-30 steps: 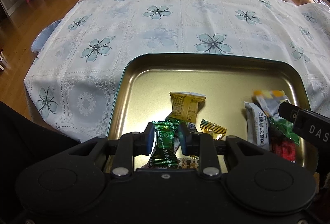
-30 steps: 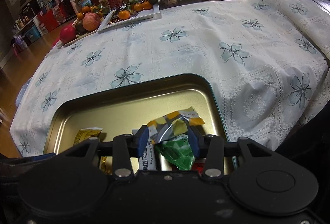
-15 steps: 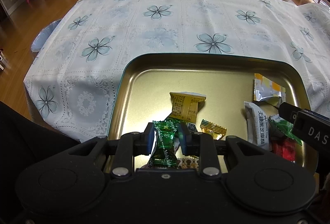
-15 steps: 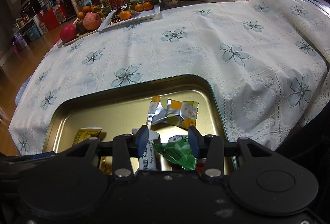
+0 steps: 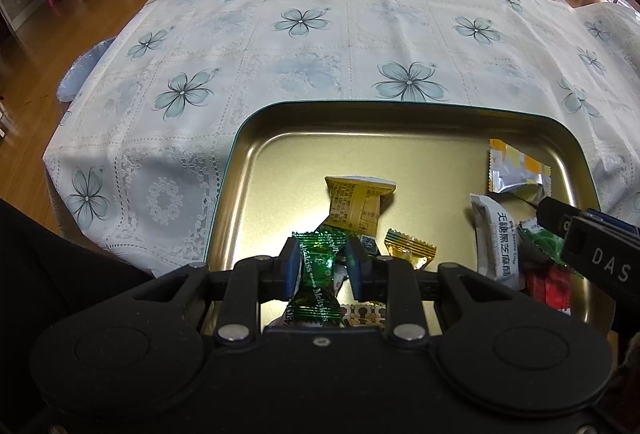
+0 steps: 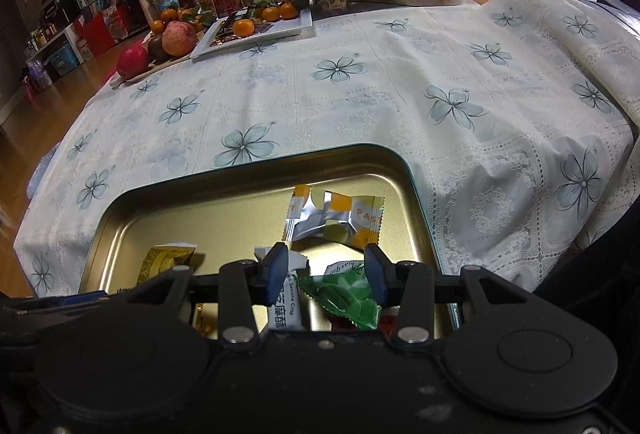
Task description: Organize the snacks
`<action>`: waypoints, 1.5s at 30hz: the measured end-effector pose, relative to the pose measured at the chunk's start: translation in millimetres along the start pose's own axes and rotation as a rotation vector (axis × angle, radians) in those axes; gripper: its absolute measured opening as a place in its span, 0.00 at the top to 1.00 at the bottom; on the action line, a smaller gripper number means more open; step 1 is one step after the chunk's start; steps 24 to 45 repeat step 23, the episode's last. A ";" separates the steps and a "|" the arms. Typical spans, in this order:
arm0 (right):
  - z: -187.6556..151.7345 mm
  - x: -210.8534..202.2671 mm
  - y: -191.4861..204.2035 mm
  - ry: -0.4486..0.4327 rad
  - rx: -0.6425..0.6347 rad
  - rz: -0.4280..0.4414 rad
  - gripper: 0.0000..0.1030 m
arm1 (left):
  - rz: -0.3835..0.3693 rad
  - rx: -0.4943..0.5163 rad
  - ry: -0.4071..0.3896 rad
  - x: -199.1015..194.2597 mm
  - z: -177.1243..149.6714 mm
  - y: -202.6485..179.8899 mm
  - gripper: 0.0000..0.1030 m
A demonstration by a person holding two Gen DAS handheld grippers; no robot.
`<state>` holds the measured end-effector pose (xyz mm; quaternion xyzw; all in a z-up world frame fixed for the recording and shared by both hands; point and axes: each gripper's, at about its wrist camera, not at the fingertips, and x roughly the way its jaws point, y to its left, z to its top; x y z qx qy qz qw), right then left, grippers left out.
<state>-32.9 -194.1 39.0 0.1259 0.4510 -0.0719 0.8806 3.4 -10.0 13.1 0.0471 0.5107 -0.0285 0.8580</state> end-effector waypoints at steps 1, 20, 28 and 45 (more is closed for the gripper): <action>-0.2 0.1 0.1 0.000 -0.001 0.000 0.57 | 0.000 0.000 0.000 0.0 -0.1 -0.1 0.65; -0.3 0.4 0.0 0.000 -0.002 -0.002 0.57 | -0.010 -0.021 0.008 0.6 1.5 4.1 0.65; -0.3 0.3 -0.1 0.000 -0.002 -0.001 0.57 | -0.006 -0.018 -0.002 -0.8 1.4 3.6 0.65; -0.3 0.3 -0.1 0.000 -0.002 -0.001 0.57 | -0.006 -0.018 -0.002 -0.8 1.4 3.6 0.65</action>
